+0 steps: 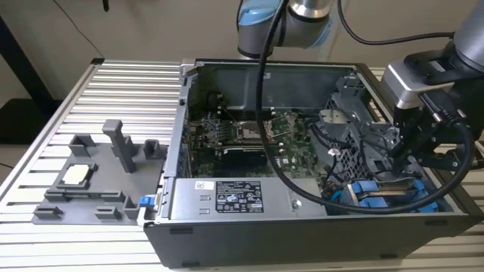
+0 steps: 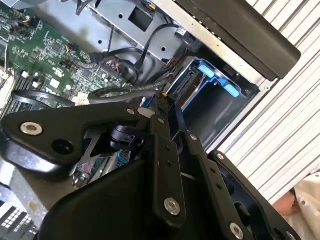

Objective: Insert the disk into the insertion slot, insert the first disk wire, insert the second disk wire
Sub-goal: 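Insert the first disk wire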

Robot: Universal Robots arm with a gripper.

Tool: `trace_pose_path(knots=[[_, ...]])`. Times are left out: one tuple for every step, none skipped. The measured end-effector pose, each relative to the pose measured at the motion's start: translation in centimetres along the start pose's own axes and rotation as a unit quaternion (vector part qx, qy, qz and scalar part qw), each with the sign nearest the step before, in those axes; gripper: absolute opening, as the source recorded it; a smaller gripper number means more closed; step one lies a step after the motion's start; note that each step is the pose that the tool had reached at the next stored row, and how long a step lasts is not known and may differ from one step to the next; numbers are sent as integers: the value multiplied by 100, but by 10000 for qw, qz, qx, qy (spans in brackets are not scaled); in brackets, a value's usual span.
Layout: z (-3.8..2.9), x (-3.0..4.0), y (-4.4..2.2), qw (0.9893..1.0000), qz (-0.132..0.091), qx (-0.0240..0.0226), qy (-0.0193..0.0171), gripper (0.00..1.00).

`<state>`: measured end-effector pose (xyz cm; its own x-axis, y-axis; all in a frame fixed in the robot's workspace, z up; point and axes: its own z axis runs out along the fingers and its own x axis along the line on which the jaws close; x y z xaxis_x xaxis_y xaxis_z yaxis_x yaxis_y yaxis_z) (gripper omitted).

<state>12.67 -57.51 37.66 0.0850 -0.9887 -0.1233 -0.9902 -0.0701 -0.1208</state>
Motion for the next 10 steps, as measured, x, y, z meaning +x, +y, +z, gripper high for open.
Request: trace_pose_path(knots=[[3,3,-23,10000,9,-70,-5,19],[7,7,-51,9999,19,-142,-10,19],[11,10,-77,9998,27,-208,-15,19],[14,14,-106,9996,36,-269,-18,19],[20,18,-137,9994,44,-330,-24,19],[24,22,-167,9992,51,-384,-26,19],[31,26,-198,9991,56,-424,-30,19],[38,31,-227,9989,61,-458,-33,19],[45,35,-256,9988,65,-490,-35,19],[51,40,-284,9986,70,-522,-36,19]])
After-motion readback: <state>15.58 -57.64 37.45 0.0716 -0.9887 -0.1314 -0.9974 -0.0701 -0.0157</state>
